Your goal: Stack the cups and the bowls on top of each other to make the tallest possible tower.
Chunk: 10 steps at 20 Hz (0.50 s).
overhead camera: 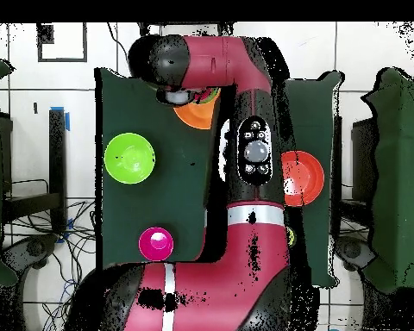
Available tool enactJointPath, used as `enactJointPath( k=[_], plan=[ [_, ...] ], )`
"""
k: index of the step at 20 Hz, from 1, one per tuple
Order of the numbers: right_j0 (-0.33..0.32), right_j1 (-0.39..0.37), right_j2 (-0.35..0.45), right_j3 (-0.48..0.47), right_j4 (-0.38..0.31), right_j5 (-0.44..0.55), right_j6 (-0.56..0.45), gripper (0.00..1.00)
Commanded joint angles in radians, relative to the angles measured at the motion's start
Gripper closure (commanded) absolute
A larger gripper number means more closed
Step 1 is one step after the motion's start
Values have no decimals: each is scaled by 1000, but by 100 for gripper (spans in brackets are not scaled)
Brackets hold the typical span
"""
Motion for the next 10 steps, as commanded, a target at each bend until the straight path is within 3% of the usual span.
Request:
enactJointPath(
  k=[1,10],
  plan=[
    [13,-67,10,233,12,-22,38,0],
    [57,-95,6,479,27,-278,169,0]
  ],
)
